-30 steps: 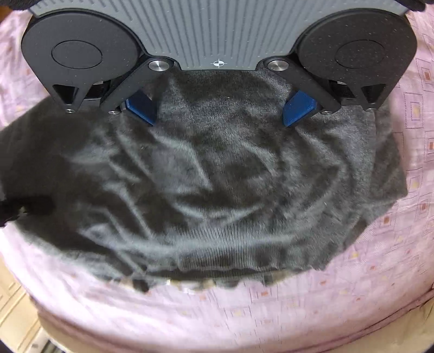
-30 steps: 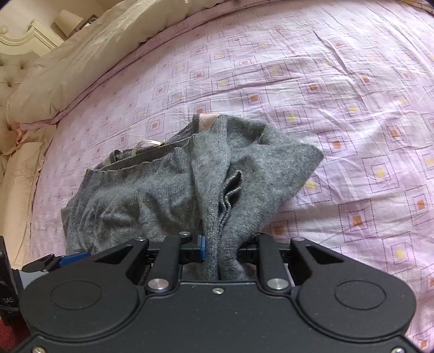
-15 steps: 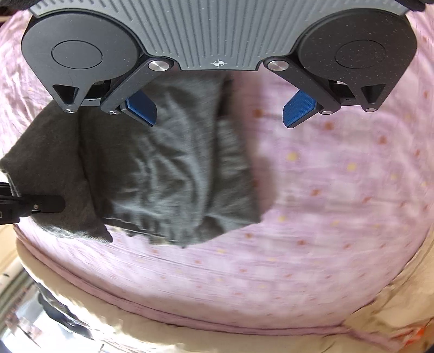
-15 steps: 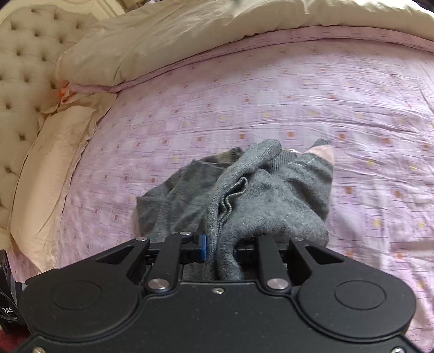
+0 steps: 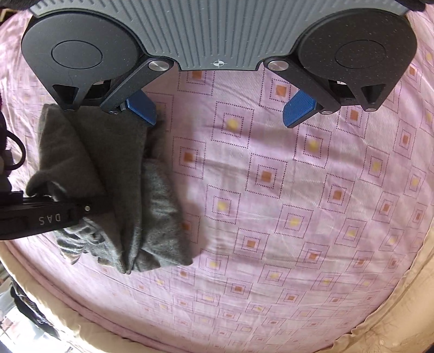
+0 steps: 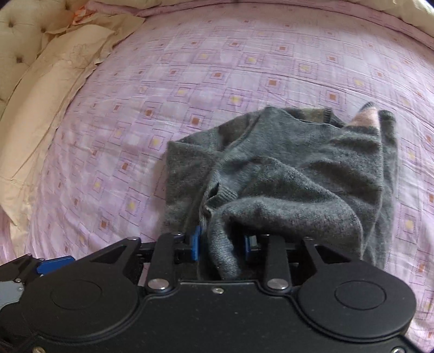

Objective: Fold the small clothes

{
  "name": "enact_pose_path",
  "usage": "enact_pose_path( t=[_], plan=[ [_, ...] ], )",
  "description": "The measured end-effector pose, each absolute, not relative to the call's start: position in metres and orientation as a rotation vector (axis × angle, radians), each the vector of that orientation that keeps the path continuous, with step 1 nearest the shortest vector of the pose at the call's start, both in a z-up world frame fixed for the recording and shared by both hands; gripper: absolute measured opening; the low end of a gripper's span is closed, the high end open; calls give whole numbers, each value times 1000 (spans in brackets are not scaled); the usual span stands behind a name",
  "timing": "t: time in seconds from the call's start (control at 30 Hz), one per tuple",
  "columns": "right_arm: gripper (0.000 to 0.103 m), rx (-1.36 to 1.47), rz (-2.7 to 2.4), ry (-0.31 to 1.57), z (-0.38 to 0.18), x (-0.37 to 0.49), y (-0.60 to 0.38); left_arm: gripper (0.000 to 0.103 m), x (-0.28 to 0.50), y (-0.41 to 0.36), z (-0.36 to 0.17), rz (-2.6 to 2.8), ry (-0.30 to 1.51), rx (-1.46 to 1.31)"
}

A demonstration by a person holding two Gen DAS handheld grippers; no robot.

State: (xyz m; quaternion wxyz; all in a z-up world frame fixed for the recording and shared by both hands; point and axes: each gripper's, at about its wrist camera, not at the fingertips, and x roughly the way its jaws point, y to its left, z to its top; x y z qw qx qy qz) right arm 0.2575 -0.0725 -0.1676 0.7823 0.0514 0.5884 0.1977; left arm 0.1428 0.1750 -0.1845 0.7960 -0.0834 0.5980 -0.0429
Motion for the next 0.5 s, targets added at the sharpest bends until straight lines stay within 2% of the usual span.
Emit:
enact_pose_path(
  t=[0.03, 0.1, 0.17, 0.5],
  plan=[
    [53, 126, 467, 1255, -164, 257, -70, 100, 143, 175, -185, -93, 1288, -183],
    [54, 170, 560, 1219, -157, 255, -69, 100, 145, 175, -187, -99, 1293, -185],
    [59, 201, 618, 1175, -147, 251, -70, 100, 147, 175, -189, -105, 1299, -179],
    [60, 285, 466, 1034, -116, 237, -133, 100, 162, 173, -177, -141, 1281, -181]
  ],
)
